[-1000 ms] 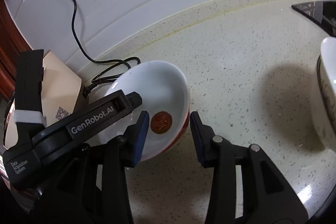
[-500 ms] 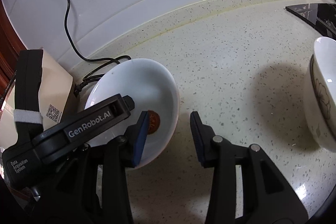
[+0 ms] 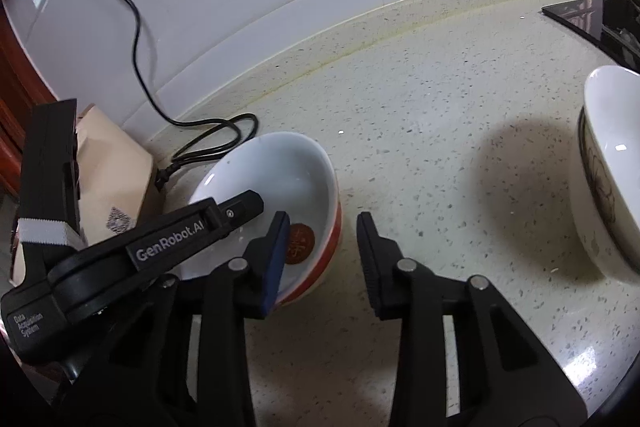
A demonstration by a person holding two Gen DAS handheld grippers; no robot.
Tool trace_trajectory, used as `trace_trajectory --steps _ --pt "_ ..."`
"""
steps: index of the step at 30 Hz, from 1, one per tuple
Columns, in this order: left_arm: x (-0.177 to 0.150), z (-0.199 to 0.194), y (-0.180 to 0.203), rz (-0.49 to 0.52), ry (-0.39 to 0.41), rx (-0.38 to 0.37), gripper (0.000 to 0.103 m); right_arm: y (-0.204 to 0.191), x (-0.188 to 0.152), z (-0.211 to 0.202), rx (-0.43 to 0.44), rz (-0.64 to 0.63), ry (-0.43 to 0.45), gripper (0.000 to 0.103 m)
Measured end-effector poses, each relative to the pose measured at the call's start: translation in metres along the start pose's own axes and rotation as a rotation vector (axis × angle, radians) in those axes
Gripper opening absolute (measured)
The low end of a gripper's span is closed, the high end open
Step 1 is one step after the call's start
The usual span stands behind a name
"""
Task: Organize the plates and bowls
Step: 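Close the left gripper on the red-banded bowl rim beside the right gripper, then carry the red-banded bowl with both grippers to the stacked white bowls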
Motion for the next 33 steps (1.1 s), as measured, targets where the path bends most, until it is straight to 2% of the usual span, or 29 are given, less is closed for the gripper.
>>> trace_trajectory --steps 4,12,33 --pt "-0.005 -0.004 0.009 0.045 0.039 0.033 0.02 -0.003 0.0 0.001 -0.026 -0.014 0.003 0.028" --pt "-0.001 -0.006 0.012 0.053 0.051 0.029 0.02 -0.002 0.001 0.003 -0.028 0.005 0.009 0.025" --pt "-0.015 -0.063 0.038 0.065 0.168 -0.122 0.02 -0.011 0.003 -0.047 -0.12 -0.051 0.223 0.024"
Point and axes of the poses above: each gripper's, at about its wrist camera, not at the fingertips, and z roughly the way its jaws point, y to its right, x to its top, the point moved 1 cm from there along z, roughly the way its jaws point, and after that the axes turned 11 degrees about -z, right-handed, at the moved point
